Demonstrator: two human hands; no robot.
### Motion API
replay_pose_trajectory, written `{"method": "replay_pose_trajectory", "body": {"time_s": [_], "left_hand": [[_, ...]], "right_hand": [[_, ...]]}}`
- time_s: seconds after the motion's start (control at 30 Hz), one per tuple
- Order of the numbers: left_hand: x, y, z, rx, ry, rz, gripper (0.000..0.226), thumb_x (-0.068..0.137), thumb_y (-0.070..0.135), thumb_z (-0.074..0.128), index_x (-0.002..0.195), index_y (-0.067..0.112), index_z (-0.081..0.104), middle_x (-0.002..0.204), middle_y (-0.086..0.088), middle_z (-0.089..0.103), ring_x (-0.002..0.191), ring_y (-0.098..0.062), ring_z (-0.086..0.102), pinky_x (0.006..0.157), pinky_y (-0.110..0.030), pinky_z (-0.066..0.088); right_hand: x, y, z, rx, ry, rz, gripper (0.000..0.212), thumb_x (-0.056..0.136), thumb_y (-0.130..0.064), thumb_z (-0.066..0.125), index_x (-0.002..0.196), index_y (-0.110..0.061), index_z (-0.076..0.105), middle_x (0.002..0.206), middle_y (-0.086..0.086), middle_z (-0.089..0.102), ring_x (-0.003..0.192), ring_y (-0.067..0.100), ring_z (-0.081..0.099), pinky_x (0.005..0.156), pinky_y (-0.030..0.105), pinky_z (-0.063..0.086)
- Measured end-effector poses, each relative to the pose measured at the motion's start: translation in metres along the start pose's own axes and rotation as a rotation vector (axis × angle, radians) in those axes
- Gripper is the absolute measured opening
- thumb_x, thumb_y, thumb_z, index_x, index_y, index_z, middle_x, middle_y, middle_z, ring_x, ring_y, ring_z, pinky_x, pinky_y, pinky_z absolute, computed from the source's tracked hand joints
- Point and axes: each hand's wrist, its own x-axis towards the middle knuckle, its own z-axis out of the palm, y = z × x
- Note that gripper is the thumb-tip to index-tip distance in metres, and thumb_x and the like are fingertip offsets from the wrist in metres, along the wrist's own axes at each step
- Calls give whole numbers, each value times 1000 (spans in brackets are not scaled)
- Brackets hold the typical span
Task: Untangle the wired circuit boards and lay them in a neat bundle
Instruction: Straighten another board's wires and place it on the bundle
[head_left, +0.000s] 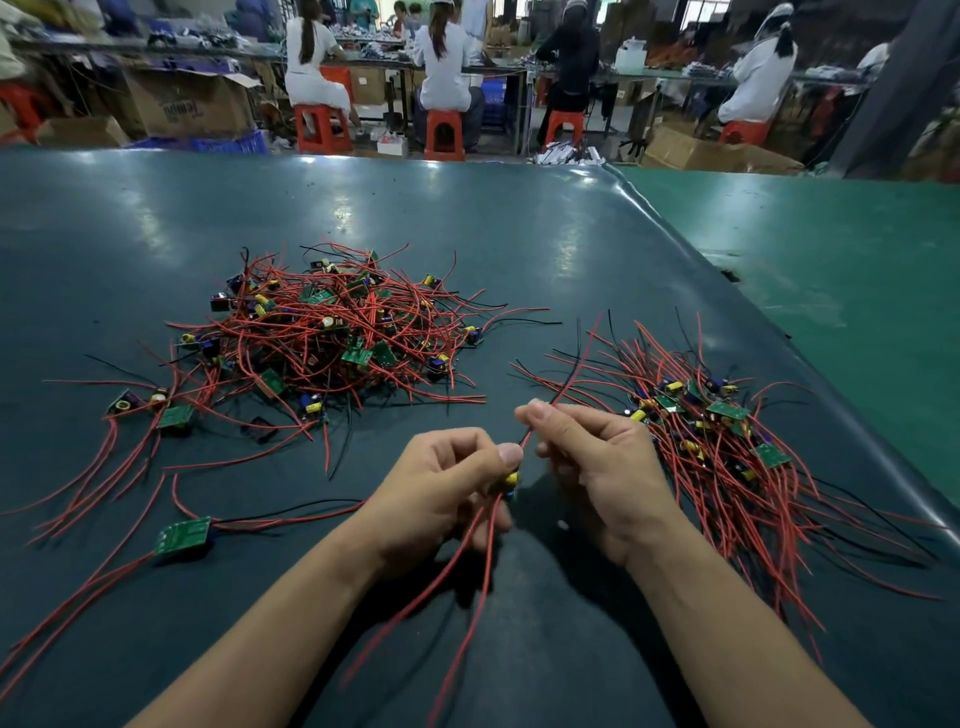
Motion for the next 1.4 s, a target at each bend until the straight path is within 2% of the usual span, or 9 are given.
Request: {"method": "replay_pose_trajectory", "body": {"time_s": [0.1, 0.27, 0.4, 0.8, 0.9, 1.03, 1.17, 1.33, 1.4], "left_hand": [[-1, 0, -2, 39, -36, 9, 25, 78, 27, 70, 58, 19, 57, 51, -10, 53, 31, -13, 45, 33, -13, 32], [-5, 1, -6, 38, -160, -10, 27, 68, 33, 74, 57, 18, 54, 59, -14, 48, 31, -11, 46, 33, -10, 30], [-6, 3, -8, 15, -222, -37, 25, 68, 30, 72, 53, 21, 54, 53, -6, 51, 29, -9, 45, 32, -10, 30], [-5, 2, -13, -128, -207, 2, 19, 69, 22, 70, 56, 17, 57, 53, -3, 59, 30, -8, 47, 33, -12, 32], [0, 3, -13, -174, -24, 18, 20, 69, 20, 72, 62, 10, 56, 53, -4, 58, 31, -8, 45, 31, -13, 31], [4, 0, -9, -73, 94, 42, 23, 77, 26, 68, 63, 12, 56, 45, 0, 47, 32, -9, 40, 33, -14, 30], [2, -3, -6, 90, 36, 46, 27, 79, 30, 72, 57, 20, 61, 48, -4, 52, 36, -17, 42, 38, -18, 33], [2, -2, -8, 111, 19, 64, 34, 69, 38, 75, 54, 17, 53, 58, -23, 41, 52, -27, 33, 50, -29, 18], [0, -1, -12, 101, -70, 41, 36, 70, 36, 75, 58, 11, 52, 55, -22, 40, 49, -24, 32, 46, -27, 17]], "right_hand": [[8, -3, -6, 109, 141, -43, 11, 76, -19, 75, 72, -9, 77, 51, -1, 53, 36, 5, 31, 35, 14, 23], [14, -5, -10, 178, 273, -80, 11, 85, -9, 70, 77, -3, 73, 57, 3, 60, 36, 5, 31, 36, 14, 24], [15, -6, -12, 245, 302, -55, 15, 89, -9, 67, 78, 1, 68, 59, 0, 64, 35, 4, 32, 35, 15, 25], [18, -6, -19, 499, 335, 59, 23, 98, -20, 54, 84, -6, 65, 57, -5, 46, 35, 2, 32, 31, 13, 19], [12, -8, -17, 285, 189, 110, 30, 96, -33, 57, 89, -6, 70, 58, -3, 48, 37, 4, 32, 32, 15, 23], [-5, 0, 9, 73, -111, 190, 58, 63, -47, 77, 100, -1, 74, 60, 0, 55, 41, 6, 40, 36, 15, 30], [-6, 2, 12, 87, -138, 216, 30, 62, -31, 77, 82, -7, 78, 51, -1, 48, 39, 8, 38, 36, 14, 31], [8, 2, 1, 211, 69, 105, 13, 73, -18, 74, 75, -5, 73, 46, -6, 39, 32, 3, 25, 32, 13, 22], [13, 0, -3, 254, 154, 75, 10, 84, -11, 68, 77, -4, 71, 46, -7, 41, 32, 2, 26, 32, 13, 22]]}}
